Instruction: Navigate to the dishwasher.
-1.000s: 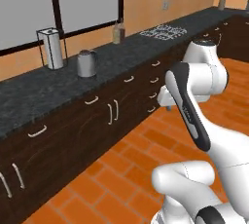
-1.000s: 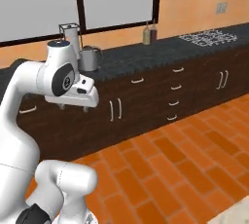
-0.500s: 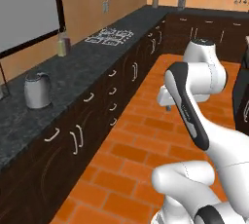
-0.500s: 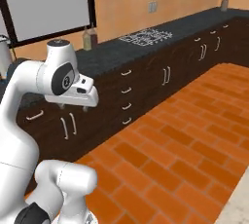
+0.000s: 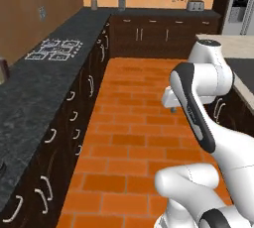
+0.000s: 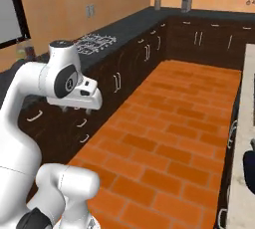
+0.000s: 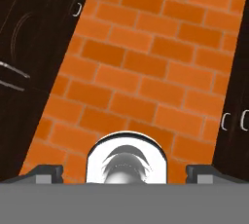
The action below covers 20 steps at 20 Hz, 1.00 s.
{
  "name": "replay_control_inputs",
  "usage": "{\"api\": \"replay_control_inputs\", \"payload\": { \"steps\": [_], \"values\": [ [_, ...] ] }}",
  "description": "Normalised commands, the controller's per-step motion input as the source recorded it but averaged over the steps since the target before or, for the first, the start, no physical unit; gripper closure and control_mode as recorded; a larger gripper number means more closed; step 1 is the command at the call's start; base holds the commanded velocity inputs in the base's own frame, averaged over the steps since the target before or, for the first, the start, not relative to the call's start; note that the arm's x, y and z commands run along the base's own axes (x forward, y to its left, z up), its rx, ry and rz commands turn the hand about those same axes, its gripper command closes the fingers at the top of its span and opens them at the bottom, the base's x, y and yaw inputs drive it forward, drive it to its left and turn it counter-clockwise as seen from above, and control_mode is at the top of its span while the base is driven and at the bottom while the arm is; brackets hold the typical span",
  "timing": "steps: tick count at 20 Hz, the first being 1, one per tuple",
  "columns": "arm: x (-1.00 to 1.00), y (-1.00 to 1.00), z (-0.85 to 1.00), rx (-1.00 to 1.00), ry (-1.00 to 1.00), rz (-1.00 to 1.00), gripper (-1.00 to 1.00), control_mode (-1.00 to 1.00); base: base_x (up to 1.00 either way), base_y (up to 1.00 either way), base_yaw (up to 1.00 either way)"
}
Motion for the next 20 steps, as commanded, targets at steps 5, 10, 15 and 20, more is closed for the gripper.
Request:
{"api": "replay_control_inputs", "payload": {
  "steps": [5, 10, 15, 20],
  "values": [
    [0.00, 0.00, 0.00, 0.00, 0.00, 0.00, -1.00, 1.00, 1.00, 0.57, -0.41],
    [0.00, 0.00, 0.00, 0.00, 0.00, 0.00, -1.00, 1.00, 1.00, 0.33, -0.45],
    [0.00, 0.00, 0.00, 0.00, 0.00, 0.00, -1.00, 1.00, 1.00, 0.15, -0.49],
    [0.00, 0.00, 0.00, 0.00, 0.00, 0.00, -1.00, 1.00, 1.00, 0.20, -0.47]
  ]
}}
